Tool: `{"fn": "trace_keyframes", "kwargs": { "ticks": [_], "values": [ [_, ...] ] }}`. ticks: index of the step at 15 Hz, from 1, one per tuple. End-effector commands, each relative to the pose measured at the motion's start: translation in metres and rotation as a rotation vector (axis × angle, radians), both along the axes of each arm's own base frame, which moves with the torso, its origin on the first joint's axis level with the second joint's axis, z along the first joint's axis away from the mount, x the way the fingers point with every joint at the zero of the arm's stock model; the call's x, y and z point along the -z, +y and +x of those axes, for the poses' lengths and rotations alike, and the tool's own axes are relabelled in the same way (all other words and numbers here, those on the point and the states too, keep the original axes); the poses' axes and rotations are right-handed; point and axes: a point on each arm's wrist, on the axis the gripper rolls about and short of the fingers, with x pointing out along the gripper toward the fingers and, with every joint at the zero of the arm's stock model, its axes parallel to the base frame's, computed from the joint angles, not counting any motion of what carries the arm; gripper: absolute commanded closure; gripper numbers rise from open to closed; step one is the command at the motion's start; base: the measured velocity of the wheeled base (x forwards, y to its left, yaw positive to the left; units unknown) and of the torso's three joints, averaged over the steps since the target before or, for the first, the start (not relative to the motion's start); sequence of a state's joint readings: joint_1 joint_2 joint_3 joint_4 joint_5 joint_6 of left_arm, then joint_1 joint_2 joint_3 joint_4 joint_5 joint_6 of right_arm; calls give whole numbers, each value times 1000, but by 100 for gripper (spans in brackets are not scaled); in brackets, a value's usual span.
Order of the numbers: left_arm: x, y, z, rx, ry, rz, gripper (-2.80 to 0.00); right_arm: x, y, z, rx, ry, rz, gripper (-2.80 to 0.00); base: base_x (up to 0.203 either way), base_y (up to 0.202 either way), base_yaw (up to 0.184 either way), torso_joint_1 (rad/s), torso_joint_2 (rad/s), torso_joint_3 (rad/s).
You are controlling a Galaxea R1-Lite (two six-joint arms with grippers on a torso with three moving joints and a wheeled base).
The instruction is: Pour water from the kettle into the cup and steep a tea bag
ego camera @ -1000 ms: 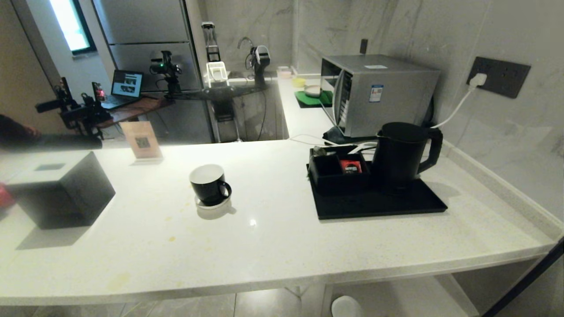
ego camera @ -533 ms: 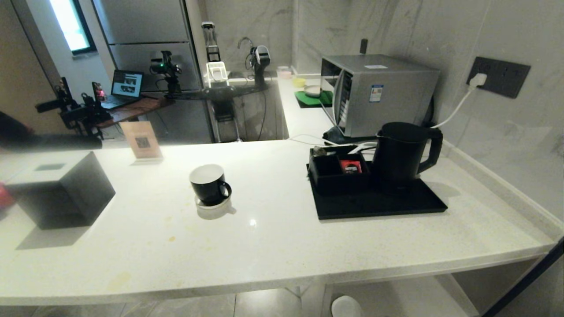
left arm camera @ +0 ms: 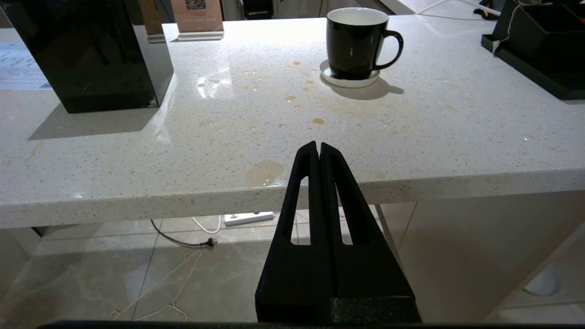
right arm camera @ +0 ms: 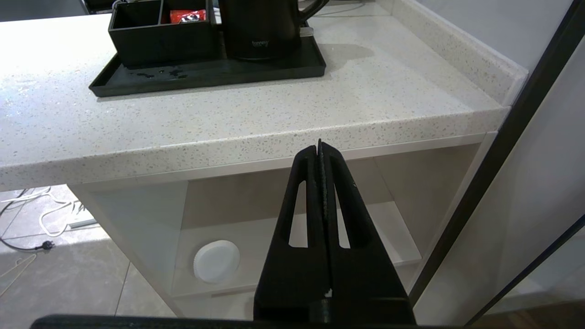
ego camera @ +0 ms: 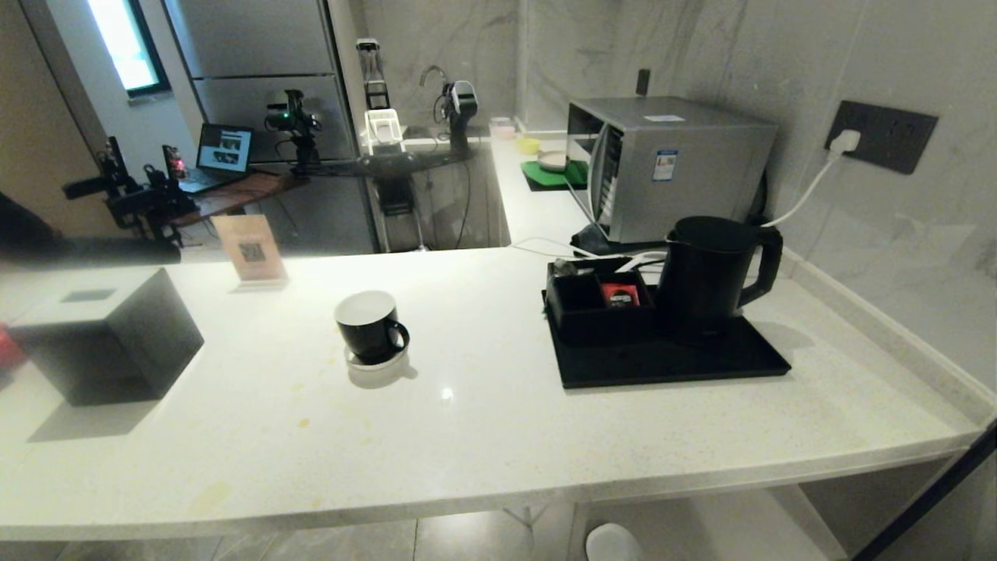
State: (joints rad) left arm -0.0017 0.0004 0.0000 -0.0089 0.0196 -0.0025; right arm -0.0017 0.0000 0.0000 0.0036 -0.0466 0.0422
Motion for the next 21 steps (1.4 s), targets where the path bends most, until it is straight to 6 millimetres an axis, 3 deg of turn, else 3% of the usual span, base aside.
{"fn": "trace_keyframes", "kwargs": {
  "ticks": [1, 5, 8, 11, 13, 16, 21],
  "values": [
    [0, 0, 0, -1, -1, -1, 0, -1, 0, 0, -1, -5, -2, 0, 0, 0, 0, 0, 0, 0],
    [0, 0, 0, -1, -1, -1, 0, -10, 1, -3, -48, -29, -80, 0, 0, 0, 0, 0, 0, 0],
    [0, 0, 0, -1, -1, -1, 0, -41, 3, 0, -114, -27, -82, 0, 0, 0, 0, 0, 0, 0],
    [0, 0, 0, -1, -1, -1, 0, -78, 3, 17, -138, -4, -79, 0, 0, 0, 0, 0, 0, 0],
    [0, 0, 0, -1, -1, -1, 0, -102, 3, 38, -144, 10, -78, 0, 0, 0, 0, 0, 0, 0],
    [0, 0, 0, -1, -1, -1, 0, -128, 4, 84, -147, 25, -79, 0, 0, 0, 0, 0, 0, 0],
    [0, 0, 0, -1, -1, -1, 0, -135, 6, 165, -151, 49, -73, 0, 0, 0, 0, 0, 0, 0]
  ]
}}
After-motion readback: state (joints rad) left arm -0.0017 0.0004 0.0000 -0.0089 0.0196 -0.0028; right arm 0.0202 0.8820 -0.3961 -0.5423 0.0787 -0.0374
